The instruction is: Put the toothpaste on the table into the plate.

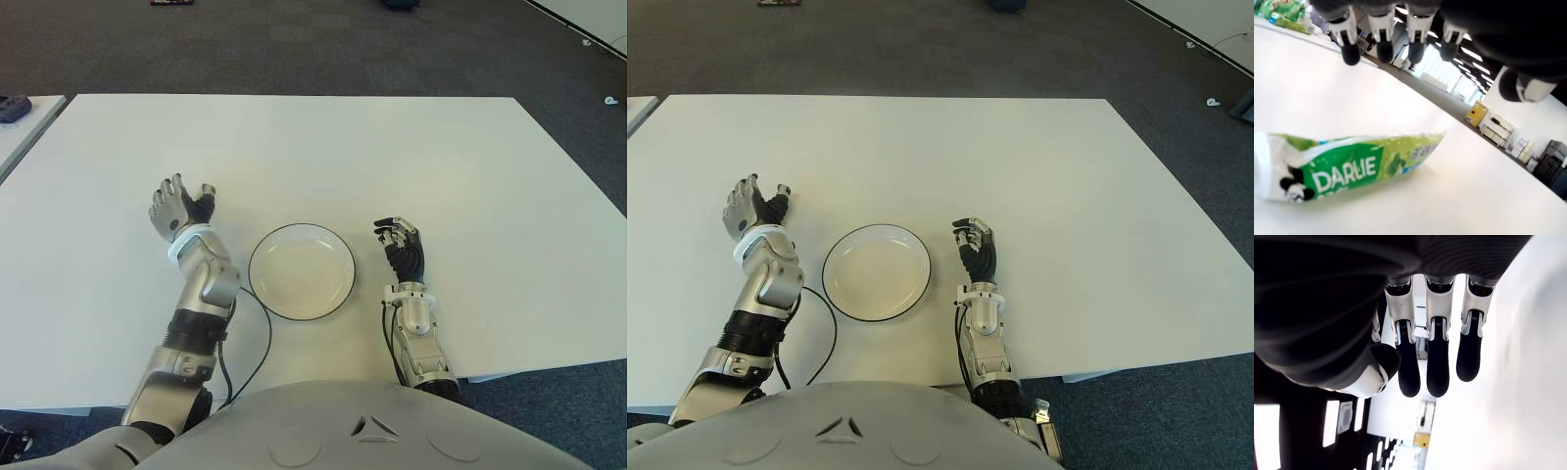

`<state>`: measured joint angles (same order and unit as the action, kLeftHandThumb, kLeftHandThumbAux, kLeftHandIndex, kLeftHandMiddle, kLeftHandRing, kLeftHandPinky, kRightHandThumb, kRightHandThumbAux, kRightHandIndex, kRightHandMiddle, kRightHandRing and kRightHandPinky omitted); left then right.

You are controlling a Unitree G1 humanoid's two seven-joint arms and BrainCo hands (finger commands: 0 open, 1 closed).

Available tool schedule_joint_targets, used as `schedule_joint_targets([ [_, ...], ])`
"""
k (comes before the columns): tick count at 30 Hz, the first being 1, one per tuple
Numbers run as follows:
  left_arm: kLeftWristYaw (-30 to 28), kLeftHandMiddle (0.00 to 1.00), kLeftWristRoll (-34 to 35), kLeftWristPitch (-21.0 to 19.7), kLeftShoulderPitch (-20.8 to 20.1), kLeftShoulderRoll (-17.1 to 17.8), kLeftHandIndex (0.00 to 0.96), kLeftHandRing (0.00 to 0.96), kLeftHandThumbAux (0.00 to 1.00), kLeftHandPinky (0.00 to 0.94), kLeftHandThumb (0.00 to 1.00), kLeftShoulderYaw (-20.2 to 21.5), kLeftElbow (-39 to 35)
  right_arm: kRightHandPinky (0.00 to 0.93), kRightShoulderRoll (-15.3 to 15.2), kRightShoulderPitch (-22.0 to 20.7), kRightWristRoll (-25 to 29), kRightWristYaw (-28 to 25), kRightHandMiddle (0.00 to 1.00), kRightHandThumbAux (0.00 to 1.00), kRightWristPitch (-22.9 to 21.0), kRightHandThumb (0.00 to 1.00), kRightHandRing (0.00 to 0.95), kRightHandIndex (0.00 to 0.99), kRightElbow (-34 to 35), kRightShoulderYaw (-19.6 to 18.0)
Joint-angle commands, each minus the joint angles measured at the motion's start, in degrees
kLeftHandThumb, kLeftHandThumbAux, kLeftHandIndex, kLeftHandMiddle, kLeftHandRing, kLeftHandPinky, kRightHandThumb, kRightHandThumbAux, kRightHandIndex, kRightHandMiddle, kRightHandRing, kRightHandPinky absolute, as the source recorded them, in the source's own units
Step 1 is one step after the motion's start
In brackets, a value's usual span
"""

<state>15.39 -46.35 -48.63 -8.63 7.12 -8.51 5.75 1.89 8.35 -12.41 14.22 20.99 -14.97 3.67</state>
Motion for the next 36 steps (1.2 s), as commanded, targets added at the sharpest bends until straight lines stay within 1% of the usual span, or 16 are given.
schedule_joint_targets([
  [1, -4.4, 0.0, -0.6, -2.0, -2.4, 2.3, 0.0, 0.0, 0.212, 0.0, 0.485, -3.1, 3.9, 0.44, 0.0, -0.2, -0.4, 0.1, 0.433, 0.731, -1.4, 0.703, 0.436, 0.425, 0.2, 0.0],
  [4, -6.4, 0.0, -0.4, -2.4, -3.4, 3.8, 0.0, 0.0, 0.207, 0.0, 0.456, -4.7, 6.1, 0.46, -0.1, -0.1, -0.4, 0.0, 0.44, 0.732, -1.3, 0.703, 0.445, 0.425, 0.2, 0.0],
  [7, -7.4, 0.0, 0.1, -1.9, -4.4, 4.9, 0.0, 0.0, 0.205, 0.0, 0.436, -5.8, 8.9, 0.47, -0.3, -0.1, -0.4, -0.1, 0.446, 0.732, -0.7, 0.703, 0.453, 0.425, 0.0, 0.1],
  [11, -8.6, 0.0, 0.0, -3.4, -6.0, 5.3, 0.0, 0.0, 0.188, 0.0, 0.392, -7.7, 12.9, 0.467, -0.3, -0.1, -0.2, -0.1, 0.452, 0.732, 0.3, 0.703, 0.461, 0.426, -0.4, 0.0],
  [16, -12.0, 0.0, -1.1, -5.5, -7.6, 6.9, 0.0, 0.0, 0.177, 0.0, 0.365, -11.5, 16.9, 0.466, -0.3, -0.2, 0.1, 0.1, 0.455, 0.731, 1.2, 0.703, 0.464, 0.426, -0.7, -0.1],
  [20, -13.7, 0.0, -1.2, -6.7, -7.2, 8.0, 0.0, 0.0, 0.189, 0.0, 0.363, -13.2, 17.7, 0.472, -0.4, 0.0, 0.3, 0.0, 0.461, 0.731, 1.6, 0.703, 0.468, 0.426, -0.7, -0.2],
  [23, -15.0, 0.0, -1.5, -8.1, -5.7, 9.3, 0.0, 0.0, 0.195, 0.0, 0.361, -14.2, 16.0, 0.475, -0.5, 0.0, 0.5, -0.2, 0.464, 0.731, 1.9, 0.703, 0.471, 0.427, -0.7, -0.3],
  [25, -17.0, 0.0, -2.5, -10.1, -3.2, 11.3, 0.0, 0.0, 0.2, 0.0, 0.358, -15.2, 12.4, 0.474, -0.6, 0.1, 0.7, -0.4, 0.465, 0.731, 2.0, 0.703, 0.472, 0.427, -0.7, -0.4],
  [30, -20.5, 0.0, -4.1, -13.7, 0.1, 14.7, 0.0, 0.0, 0.206, 0.0, 0.346, -17.0, 6.0, 0.463, -0.6, 0.2, 1.0, -0.5, 0.465, 0.731, 2.2, 0.703, 0.469, 0.427, -0.7, -0.5],
  [36, -22.6, 0.0, -6.1, -17.4, 3.4, 17.2, 0.0, 0.0, 0.211, 0.0, 0.348, -18.1, -1.1, 0.448, -0.4, 0.2, 1.2, -0.5, 0.462, 0.731, 2.2, 0.703, 0.461, 0.426, -0.4, -0.4],
])
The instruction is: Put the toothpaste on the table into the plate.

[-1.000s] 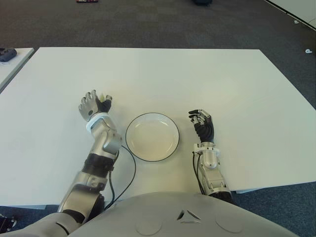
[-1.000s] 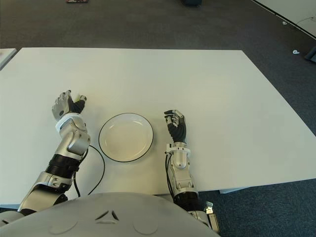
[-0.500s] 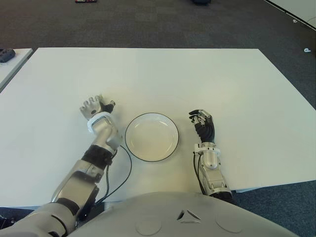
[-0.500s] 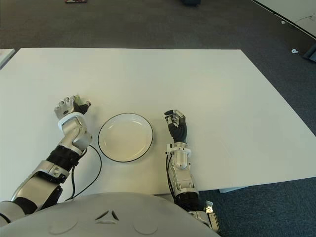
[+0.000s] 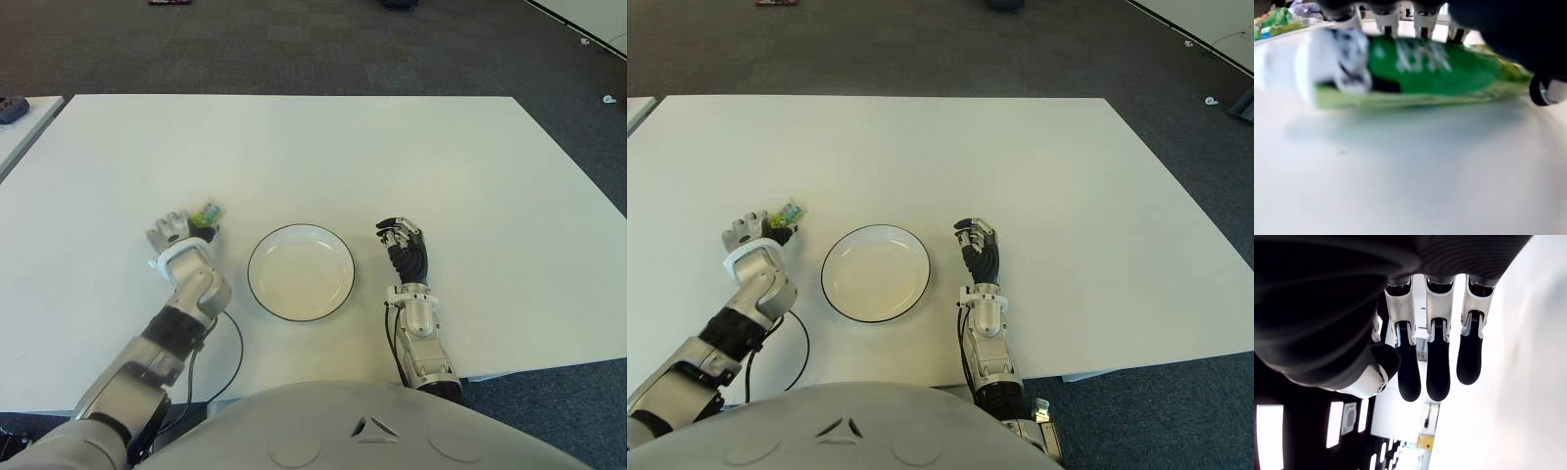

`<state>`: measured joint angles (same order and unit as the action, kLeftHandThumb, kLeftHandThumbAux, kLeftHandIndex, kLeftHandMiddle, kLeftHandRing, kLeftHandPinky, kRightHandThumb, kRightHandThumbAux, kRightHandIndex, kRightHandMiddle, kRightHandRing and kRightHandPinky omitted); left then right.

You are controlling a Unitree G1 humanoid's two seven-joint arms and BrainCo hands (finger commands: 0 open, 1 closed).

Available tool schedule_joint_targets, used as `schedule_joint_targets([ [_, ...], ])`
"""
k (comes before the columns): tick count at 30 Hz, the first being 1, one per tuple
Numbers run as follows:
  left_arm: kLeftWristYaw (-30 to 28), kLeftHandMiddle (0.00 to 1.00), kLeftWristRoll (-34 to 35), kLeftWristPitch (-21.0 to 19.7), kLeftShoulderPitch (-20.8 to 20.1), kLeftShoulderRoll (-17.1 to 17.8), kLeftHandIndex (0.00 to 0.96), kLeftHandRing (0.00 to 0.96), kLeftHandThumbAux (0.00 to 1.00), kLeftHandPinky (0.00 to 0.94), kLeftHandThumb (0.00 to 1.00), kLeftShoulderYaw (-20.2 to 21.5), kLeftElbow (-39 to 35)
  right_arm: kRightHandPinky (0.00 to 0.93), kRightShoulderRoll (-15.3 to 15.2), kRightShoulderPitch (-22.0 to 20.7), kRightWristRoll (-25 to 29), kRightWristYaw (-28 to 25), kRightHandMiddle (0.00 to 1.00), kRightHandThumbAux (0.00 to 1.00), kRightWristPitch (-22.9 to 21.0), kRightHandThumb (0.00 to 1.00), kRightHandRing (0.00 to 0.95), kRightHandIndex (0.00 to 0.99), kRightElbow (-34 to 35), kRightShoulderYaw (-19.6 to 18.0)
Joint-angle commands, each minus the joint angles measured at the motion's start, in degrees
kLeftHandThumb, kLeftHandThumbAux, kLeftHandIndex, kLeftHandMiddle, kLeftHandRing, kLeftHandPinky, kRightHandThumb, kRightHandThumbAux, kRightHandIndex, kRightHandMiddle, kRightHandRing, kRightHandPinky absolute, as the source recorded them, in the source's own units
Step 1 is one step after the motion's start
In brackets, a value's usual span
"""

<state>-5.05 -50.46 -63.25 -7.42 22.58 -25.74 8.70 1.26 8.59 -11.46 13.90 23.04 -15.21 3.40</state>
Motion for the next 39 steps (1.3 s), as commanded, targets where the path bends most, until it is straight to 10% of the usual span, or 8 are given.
schedule_joint_targets([
  [1, -2.4, 0.0, -2.2, -3.2, 2.4, 1.9, 0.0, 0.0, 0.211, 0.0, 0.351, -1.1, -4.6, 0.441, 0.3, 0.0, 0.3, -0.2, 0.46, 0.731, 0.1, 0.703, 0.457, 0.426, -0.1, -0.1],
  [39, -13.1, 0.0, -6.0, -13.1, 11.8, 12.0, 0.0, 0.0, 0.211, 0.0, 0.486, -6.3, -24.6, 0.434, 0.7, 1.4, -0.3, 0.0, 0.456, 0.731, -2.1, 0.705, 0.445, 0.426, 2.9, 0.1],
])
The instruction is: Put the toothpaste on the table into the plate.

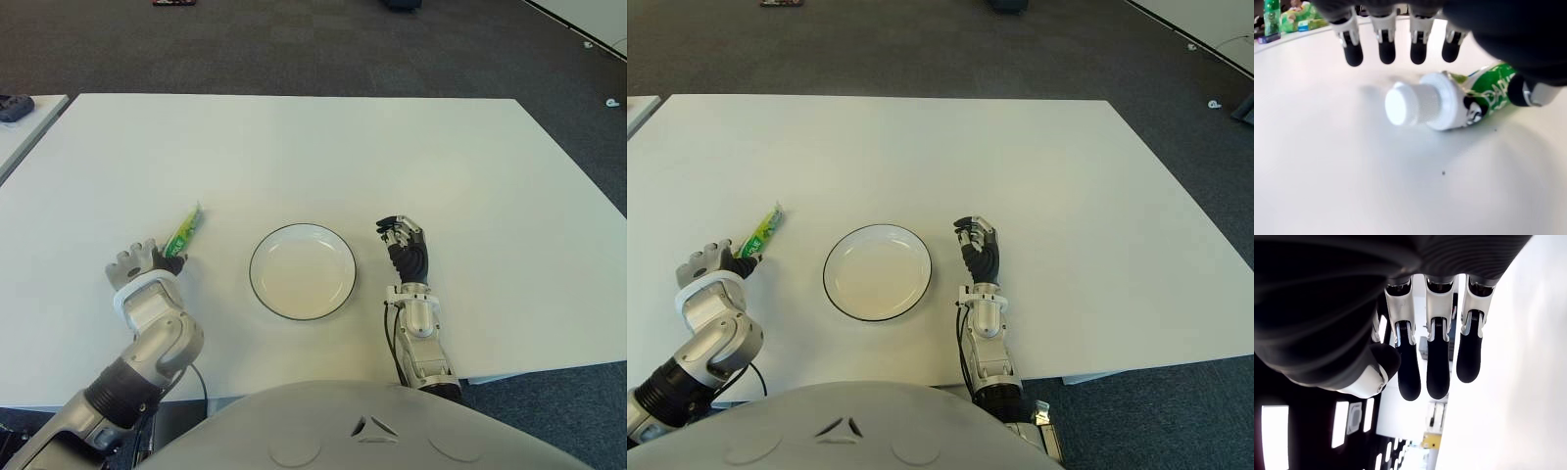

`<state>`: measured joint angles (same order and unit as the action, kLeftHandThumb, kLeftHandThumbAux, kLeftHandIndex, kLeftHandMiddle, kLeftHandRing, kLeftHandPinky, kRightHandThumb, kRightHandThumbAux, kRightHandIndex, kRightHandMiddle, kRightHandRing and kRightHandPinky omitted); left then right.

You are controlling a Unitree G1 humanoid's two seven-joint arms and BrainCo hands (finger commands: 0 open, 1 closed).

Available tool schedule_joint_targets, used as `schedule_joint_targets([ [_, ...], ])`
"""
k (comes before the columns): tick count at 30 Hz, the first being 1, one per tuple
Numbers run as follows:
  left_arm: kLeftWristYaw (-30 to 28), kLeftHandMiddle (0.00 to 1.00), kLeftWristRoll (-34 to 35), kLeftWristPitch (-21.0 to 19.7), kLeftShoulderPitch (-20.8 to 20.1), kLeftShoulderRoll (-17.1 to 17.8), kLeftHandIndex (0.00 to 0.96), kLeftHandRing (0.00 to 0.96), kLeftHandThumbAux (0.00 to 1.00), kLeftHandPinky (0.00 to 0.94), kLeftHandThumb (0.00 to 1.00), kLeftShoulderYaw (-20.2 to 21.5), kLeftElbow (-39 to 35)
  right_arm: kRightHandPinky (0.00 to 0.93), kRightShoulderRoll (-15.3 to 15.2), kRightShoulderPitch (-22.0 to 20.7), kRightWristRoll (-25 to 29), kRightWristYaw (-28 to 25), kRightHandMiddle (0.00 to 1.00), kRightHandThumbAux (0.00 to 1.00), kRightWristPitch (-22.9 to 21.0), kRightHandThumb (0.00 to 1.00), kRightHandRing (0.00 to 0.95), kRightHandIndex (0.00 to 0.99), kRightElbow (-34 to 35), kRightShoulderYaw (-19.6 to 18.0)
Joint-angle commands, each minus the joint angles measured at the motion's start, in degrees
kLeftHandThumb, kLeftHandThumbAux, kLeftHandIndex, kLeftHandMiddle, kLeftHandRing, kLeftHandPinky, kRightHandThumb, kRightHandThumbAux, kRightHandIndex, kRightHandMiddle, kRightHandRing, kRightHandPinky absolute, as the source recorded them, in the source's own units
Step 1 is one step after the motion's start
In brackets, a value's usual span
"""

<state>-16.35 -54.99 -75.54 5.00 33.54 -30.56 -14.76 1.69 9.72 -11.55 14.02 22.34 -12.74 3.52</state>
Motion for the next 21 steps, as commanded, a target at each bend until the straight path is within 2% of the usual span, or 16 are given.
schedule_joint_targets([
  [1, -2.0, 0.0, -1.6, -1.0, -0.6, 1.2, 0.0, 0.0, 0.209, 0.0, 0.487, -1.7, -1.4, 0.434, 0.2, 0.3, -0.1, -0.1, 0.455, 0.731, -1.4, 0.705, 0.445, 0.426, 0.5, 0.0],
  [13, -2.6, 0.0, -2.8, -2.2, -1.1, 2.0, 0.0, 0.0, 0.205, 0.0, 0.497, -4.1, -2.4, 0.444, 0.2, 0.4, 0.1, -0.2, 0.454, 0.73, -1.1, 0.704, 0.449, 0.426, 0.4, 0.0],
  [21, -0.7, 0.0, -3.9, -0.4, -1.1, 1.0, 0.0, 0.0, 0.215, 0.0, 0.506, -4.5, -1.1, 0.444, 0.4, 0.7, 0.1, -0.3, 0.458, 0.729, -1.3, 0.705, 0.45, 0.427, 0.9, 0.0],
])
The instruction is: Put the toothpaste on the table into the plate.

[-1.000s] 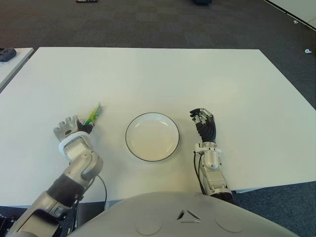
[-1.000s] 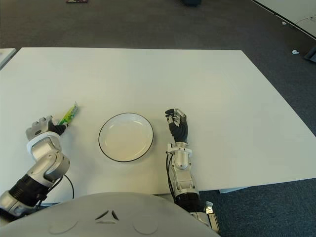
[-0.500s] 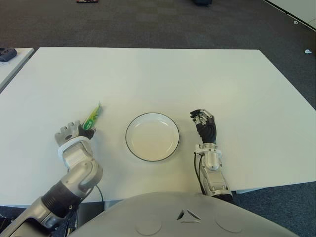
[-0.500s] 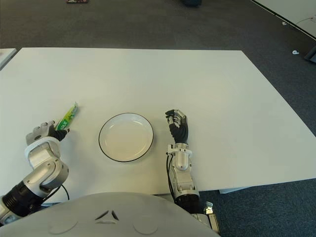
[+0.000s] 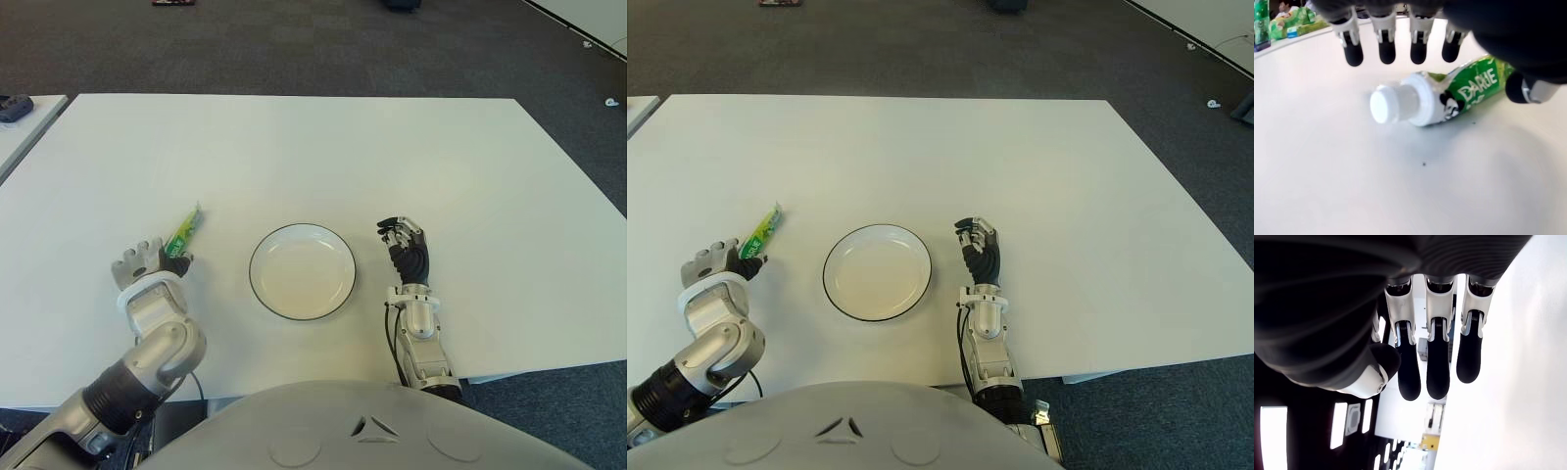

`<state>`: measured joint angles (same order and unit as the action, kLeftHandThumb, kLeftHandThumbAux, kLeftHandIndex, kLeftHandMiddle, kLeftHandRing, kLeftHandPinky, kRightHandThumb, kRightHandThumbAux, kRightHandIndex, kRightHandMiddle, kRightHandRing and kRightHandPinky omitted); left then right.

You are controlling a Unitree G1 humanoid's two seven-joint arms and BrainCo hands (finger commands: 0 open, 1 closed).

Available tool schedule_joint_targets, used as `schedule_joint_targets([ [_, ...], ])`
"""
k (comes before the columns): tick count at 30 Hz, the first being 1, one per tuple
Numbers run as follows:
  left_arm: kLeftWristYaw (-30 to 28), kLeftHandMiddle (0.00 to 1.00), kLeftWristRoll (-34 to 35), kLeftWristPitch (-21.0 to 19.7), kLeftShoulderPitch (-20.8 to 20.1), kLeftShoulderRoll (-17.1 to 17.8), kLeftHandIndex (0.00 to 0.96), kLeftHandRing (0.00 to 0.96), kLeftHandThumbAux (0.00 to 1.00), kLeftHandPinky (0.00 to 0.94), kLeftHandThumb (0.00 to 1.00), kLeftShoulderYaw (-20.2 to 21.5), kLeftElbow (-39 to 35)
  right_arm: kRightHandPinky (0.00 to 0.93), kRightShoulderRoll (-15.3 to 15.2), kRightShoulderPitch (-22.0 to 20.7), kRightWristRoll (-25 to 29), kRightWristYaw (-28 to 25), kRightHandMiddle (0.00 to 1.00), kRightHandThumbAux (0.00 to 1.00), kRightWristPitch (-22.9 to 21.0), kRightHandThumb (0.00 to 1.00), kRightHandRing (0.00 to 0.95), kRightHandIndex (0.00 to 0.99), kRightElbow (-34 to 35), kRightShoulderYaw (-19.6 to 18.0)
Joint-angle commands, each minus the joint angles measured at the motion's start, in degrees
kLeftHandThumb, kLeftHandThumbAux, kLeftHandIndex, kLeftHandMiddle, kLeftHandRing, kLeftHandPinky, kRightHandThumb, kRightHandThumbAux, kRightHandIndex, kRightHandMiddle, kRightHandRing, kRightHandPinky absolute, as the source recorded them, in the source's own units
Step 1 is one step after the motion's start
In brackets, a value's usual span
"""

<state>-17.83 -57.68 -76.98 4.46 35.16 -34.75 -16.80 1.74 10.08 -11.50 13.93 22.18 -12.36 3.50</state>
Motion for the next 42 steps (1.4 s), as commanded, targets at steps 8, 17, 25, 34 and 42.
schedule_joint_targets([
  [8, 3.6, 0.0, -1.7, 4.8, -0.7, -2.6, 0.0, 0.0, 0.221, 0.0, 0.521, 0.5, 3.6, 0.436, 0.5, 0.6, 0.0, -0.1, 0.454, 0.729, -1.7, 0.705, 0.445, 0.427, 0.9, 0.1],
  [17, 7.2, 0.002, -0.7, 10.0, -2.7, -6.1, 0.0, 0.0, 0.218, 0.0, 0.536, 0.9, 10.1, 0.446, 0.8, 0.8, -0.1, 0.1, 0.457, 0.729, -1.7, 0.705, 0.45, 0.427, 1.1, 0.1],
  [25, 15.2, 0.012, 2.2, 18.5, -5.6, -11.4, 0.0, 0.0, 0.25, 0.0, 0.568, 3.3, 23.7, 0.439, 1.0, 0.8, -0.1, 0.3, 0.457, 0.729, -2.1, 0.705, 0.449, 0.427, 1.1, -0.1],
  [34, 25.1, 0.0, 7.1, 28.2, -10.5, -17.1, 0.0, 0.0, 0.302, 0.006, 0.584, 7.0, 44.7, 0.424, 1.2, 1.1, -0.4, 0.8, 0.444, 0.73, -3.0, 0.705, 0.431, 0.426, 1.7, -0.2],
  [42, 34.0, 0.004, 11.4, 37.4, -15.7, -20.7, 0.009, 0.0, 0.344, 0.032, 0.588, 11.3, 64.8, 0.434, 0.8, 1.4, 0.1, 0.2, 0.452, 0.73, -3.0, 0.704, 0.435, 0.426, 2.2, -0.3],
])
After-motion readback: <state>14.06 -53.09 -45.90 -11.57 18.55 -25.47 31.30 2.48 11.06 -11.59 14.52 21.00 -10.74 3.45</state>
